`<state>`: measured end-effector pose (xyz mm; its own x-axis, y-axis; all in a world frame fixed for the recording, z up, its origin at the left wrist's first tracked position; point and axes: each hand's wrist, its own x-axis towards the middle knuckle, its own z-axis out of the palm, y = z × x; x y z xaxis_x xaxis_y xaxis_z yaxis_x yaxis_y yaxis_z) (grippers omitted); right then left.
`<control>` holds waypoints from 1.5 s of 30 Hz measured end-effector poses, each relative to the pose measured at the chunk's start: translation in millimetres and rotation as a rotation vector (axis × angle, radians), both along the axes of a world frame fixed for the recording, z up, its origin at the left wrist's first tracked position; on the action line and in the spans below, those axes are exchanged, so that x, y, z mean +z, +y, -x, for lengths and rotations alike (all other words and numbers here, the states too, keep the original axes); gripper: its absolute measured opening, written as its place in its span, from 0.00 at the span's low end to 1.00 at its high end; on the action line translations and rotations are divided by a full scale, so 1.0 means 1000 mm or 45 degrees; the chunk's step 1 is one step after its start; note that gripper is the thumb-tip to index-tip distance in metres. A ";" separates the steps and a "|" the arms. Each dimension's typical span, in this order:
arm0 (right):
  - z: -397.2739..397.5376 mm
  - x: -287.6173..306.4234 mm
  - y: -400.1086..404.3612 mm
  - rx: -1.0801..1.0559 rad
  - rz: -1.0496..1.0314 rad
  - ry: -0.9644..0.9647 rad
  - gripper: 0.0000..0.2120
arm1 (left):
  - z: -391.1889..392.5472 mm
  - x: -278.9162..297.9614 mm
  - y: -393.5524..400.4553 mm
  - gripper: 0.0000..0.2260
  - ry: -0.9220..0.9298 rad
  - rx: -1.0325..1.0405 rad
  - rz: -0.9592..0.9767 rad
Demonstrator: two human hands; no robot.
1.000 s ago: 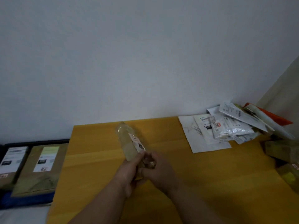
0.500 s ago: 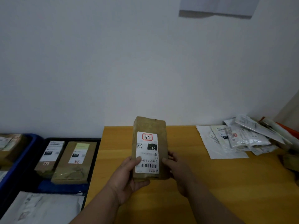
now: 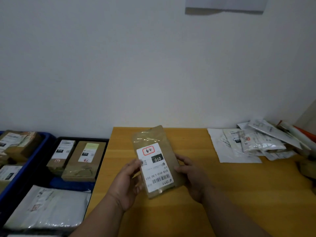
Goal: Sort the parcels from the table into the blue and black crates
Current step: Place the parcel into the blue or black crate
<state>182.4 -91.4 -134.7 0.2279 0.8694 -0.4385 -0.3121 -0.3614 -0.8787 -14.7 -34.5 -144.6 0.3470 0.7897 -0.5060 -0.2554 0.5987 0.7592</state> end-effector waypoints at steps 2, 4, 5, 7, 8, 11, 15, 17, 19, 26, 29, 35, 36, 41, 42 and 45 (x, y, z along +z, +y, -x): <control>-0.012 0.001 -0.007 -0.002 0.001 -0.006 0.18 | -0.002 0.002 -0.001 0.22 0.011 0.077 0.010; -0.019 -0.001 -0.014 0.003 -0.009 -0.019 0.17 | -0.002 0.002 -0.003 0.24 0.044 0.133 0.018; -0.020 -0.003 -0.016 0.001 -0.011 -0.030 0.16 | -0.003 0.002 -0.005 0.26 0.072 0.147 0.012; -0.022 -0.005 -0.021 -0.029 -0.023 -0.023 0.14 | -0.005 0.005 -0.011 0.31 0.127 0.144 -0.014; -0.022 -0.006 -0.023 -0.059 -0.030 -0.005 0.14 | -0.007 0.007 -0.013 0.33 0.139 0.138 -0.026; -0.024 -0.012 -0.025 -0.180 -0.067 0.089 0.16 | -0.008 0.011 -0.020 0.38 0.119 0.133 -0.051; -0.018 -0.016 -0.022 -0.350 -0.100 0.271 0.29 | -0.001 0.011 -0.028 0.34 0.077 0.174 -0.076; -0.006 -0.015 -0.018 -0.293 -0.096 0.301 0.28 | 0.005 0.009 -0.029 0.32 0.035 0.230 -0.067; 0.010 -0.014 -0.013 -0.180 -0.088 0.339 0.27 | 0.012 0.009 -0.029 0.30 -0.010 0.282 -0.054; 0.062 0.003 0.017 -0.178 -0.102 0.285 0.18 | 0.073 0.013 -0.010 0.15 0.107 0.420 -0.028; 0.089 0.011 0.033 -0.177 -0.120 0.304 0.17 | 0.118 0.018 0.006 0.08 0.139 0.395 -0.031; 0.170 0.006 0.064 -0.367 -0.178 0.486 0.14 | 0.194 0.018 0.029 0.15 -0.094 0.323 0.012; 0.185 0.003 0.068 -0.368 -0.169 0.511 0.14 | 0.205 0.016 0.031 0.17 -0.126 0.328 0.023; 0.252 -0.006 0.082 -0.212 -0.078 0.394 0.27 | 0.239 0.010 0.033 0.13 -0.221 0.256 0.053; 0.261 -0.007 0.083 -0.209 -0.079 0.385 0.28 | 0.244 0.010 0.033 0.12 -0.219 0.242 0.052; 0.272 -0.008 0.087 -0.229 -0.099 0.345 0.26 | 0.256 0.006 0.037 0.13 -0.168 0.226 0.017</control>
